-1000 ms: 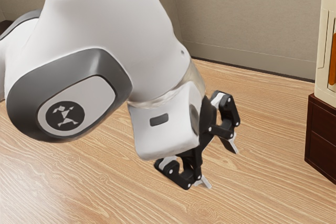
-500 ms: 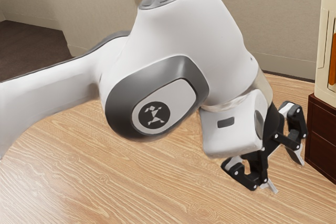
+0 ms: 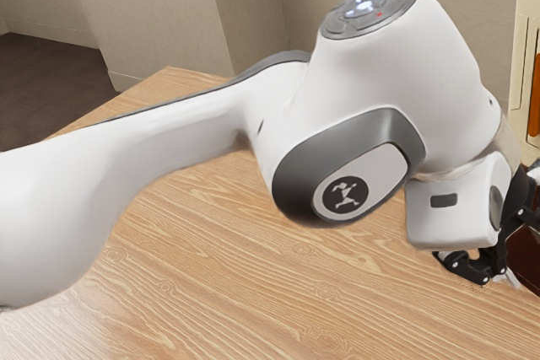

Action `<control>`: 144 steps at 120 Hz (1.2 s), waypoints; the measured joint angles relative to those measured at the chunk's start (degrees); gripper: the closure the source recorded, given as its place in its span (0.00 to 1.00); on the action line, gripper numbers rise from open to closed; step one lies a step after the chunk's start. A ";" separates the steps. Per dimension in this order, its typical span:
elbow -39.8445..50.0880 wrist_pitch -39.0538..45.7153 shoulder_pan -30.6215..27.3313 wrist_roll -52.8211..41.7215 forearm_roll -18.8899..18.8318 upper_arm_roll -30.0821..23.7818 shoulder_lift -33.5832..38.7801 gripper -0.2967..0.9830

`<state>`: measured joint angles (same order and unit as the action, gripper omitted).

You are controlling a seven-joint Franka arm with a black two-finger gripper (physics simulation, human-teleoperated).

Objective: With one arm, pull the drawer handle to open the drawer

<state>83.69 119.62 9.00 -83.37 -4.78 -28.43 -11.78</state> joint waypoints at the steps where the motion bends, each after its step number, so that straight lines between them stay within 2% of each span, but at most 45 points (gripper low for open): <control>1: -0.05 0.02 0.07 0.13 -0.24 0.17 -0.04 0.56; 22: -6.71 0.02 5.78 2.52 -4.64 5.75 -5.10 0.56; 37: -8.81 -0.11 7.47 3.78 -5.88 6.93 -7.32 0.56; 144: -19.29 0.16 9.73 7.63 -6.80 8.04 -18.45 0.58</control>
<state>64.39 119.78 18.73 -75.74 -11.59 -20.39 -30.23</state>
